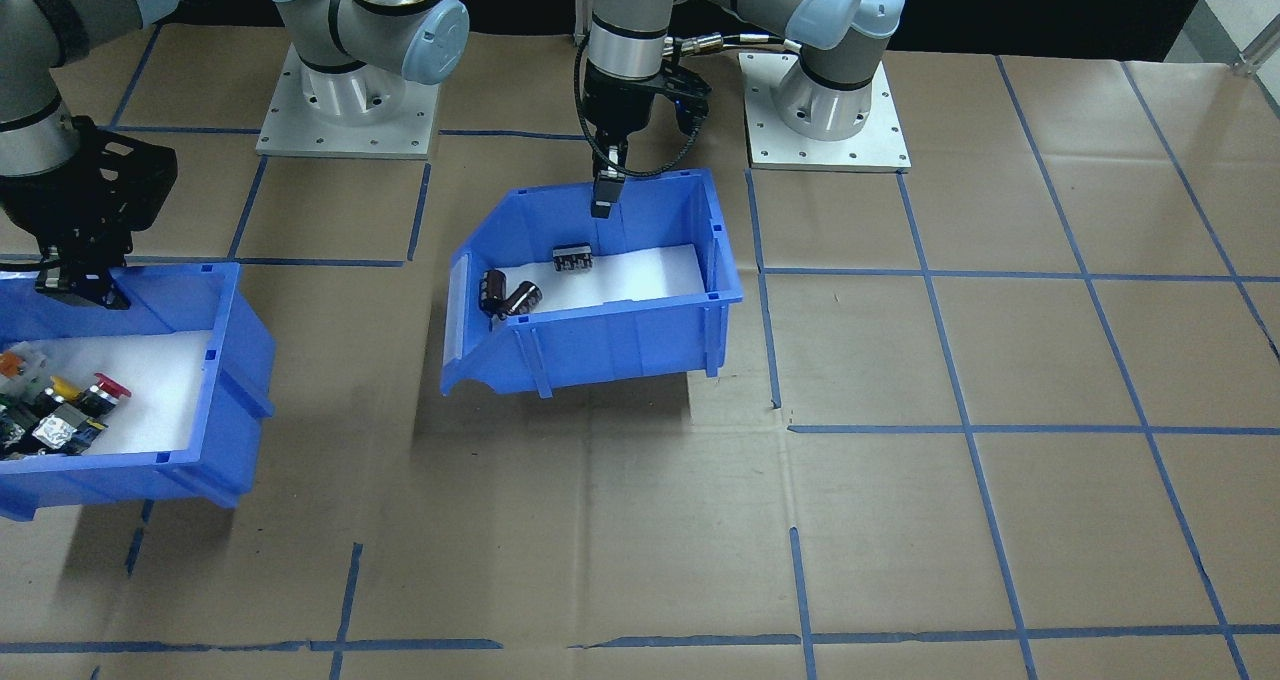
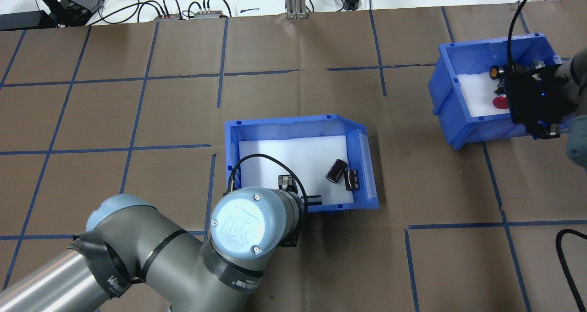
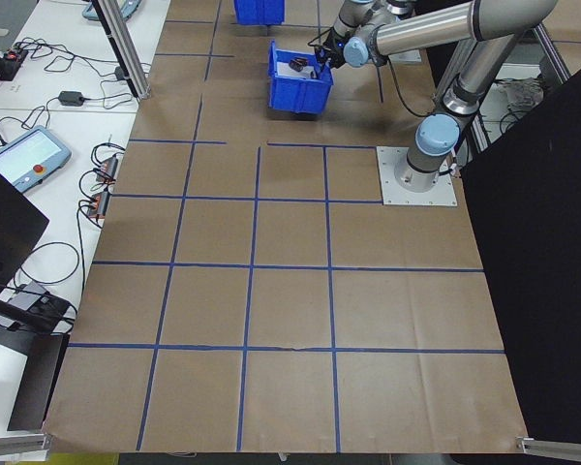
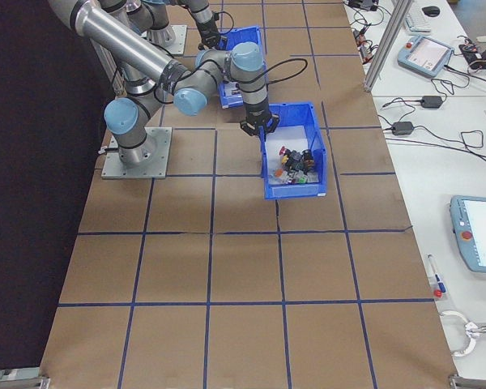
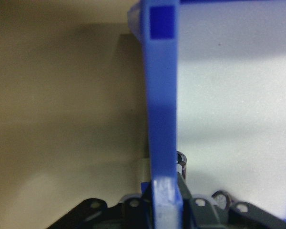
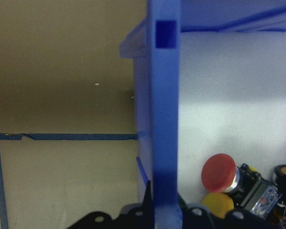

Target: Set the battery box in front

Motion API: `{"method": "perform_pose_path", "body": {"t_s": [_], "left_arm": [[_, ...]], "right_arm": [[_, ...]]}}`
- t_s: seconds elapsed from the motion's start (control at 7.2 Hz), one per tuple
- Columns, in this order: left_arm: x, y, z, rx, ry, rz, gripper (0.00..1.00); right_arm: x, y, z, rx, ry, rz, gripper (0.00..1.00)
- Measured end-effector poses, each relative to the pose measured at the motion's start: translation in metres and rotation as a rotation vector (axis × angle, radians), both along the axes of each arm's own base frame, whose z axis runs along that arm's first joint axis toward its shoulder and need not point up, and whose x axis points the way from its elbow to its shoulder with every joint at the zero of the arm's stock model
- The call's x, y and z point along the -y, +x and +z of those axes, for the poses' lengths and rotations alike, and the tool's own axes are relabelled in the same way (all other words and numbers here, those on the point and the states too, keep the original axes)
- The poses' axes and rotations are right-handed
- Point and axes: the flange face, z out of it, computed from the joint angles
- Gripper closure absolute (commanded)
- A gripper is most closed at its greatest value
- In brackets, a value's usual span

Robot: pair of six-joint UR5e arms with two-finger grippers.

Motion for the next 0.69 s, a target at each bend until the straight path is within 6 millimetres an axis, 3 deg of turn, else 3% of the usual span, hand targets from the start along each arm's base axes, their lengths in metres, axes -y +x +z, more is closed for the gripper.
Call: {"method": "perform_pose_path", "body": {"t_s": [0.42, 0.69], "left_arm": [[0.086, 0.089, 0.015, -0.025, -0.024, 0.007, 1.0], [0.153, 0.125, 0.028, -0.029, -0.043, -0.02, 1.0]], "right_arm": [[-0.005, 0.002, -0.002, 0.001, 0.005, 0.002, 1.0], [-0.007, 0.003, -0.004, 0.006, 0.018, 0.002, 1.0]]}}
